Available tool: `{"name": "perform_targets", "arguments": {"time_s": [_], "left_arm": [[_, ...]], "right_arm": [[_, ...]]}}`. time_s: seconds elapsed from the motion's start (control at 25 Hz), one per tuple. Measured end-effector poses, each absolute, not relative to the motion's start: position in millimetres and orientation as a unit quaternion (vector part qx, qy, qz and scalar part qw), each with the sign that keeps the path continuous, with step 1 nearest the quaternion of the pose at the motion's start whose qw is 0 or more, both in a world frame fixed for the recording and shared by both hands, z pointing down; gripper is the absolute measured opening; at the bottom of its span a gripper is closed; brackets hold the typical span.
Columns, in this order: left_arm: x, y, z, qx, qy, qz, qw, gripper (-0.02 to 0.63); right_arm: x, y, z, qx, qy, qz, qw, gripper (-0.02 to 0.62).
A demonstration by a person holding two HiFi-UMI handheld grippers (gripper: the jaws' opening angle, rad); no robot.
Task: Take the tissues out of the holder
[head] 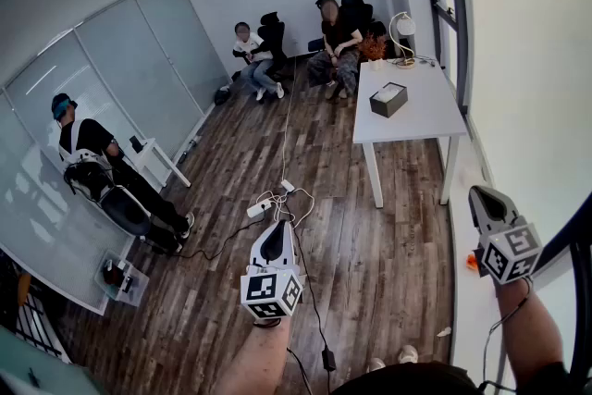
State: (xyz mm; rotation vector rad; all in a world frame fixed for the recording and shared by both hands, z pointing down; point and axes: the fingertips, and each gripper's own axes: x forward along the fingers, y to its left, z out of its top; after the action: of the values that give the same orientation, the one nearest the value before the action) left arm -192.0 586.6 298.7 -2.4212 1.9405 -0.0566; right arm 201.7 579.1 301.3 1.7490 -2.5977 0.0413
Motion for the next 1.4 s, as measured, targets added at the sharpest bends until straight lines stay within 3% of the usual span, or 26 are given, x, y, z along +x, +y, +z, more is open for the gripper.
{"name": "perform_targets", "arguments": {"time_s": [0.4, 1.12, 1.4], "left_arm": [[-186, 580, 279, -0.766, 0.642, 0.013, 0.026, 0.005], [-161, 577, 302, -0.743, 0.668, -0.022, 0.026, 0.005], [-168, 519, 327, -0.744, 0.667, -0.022, 0.015, 0.005]], "right_arm": [[199, 551, 290, 0.54, -0.842, -0.011, 0.003, 0.005], [211, 519, 325, 0.522, -0.853, 0.003, 0.007, 0.005], [221, 464, 346, 0.537, -0.843, 0.019, 0.006, 0.005]]}}
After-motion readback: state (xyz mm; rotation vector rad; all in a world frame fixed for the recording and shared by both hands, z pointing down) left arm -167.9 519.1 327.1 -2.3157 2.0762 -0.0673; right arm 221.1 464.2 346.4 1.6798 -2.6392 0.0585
